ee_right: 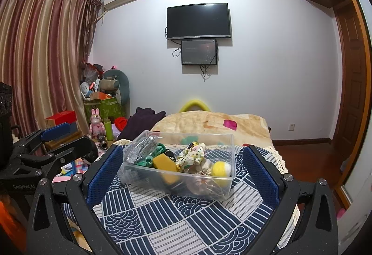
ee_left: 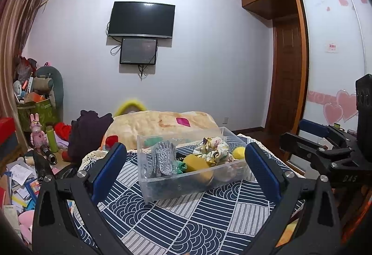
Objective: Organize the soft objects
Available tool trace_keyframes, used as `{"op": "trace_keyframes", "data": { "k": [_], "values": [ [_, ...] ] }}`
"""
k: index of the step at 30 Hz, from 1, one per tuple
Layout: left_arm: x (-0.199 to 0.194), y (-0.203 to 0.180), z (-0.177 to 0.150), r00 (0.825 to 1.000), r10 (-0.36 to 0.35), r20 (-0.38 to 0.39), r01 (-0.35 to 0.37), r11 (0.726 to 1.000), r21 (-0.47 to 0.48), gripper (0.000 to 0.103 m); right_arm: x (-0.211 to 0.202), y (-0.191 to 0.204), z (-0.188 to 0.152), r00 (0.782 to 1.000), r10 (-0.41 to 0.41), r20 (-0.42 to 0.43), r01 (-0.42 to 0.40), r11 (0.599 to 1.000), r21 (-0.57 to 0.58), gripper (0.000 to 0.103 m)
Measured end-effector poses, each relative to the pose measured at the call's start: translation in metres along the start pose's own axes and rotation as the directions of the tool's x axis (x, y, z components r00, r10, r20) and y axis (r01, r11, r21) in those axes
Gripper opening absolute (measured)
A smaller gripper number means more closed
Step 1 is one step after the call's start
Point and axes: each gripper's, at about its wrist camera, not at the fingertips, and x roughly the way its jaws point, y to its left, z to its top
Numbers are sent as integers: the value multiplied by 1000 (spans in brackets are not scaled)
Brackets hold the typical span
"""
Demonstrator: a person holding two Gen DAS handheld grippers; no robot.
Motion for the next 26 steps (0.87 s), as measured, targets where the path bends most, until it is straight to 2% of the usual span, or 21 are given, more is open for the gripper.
{"op": "trace_keyframes", "data": {
  "k": [11, 26],
  "values": [
    [5, 7, 1, 1000, -19, -23, 18, 999, -43, 103, 0, 0, 0, 1000, -3, 1, 3, 1000, 0, 103],
    [1, 0, 0, 999, -45, -29, 45, 999, -13, 103, 0, -1, -1, 1000, -3, -2, 3, 1000, 1, 103]
  ]
}}
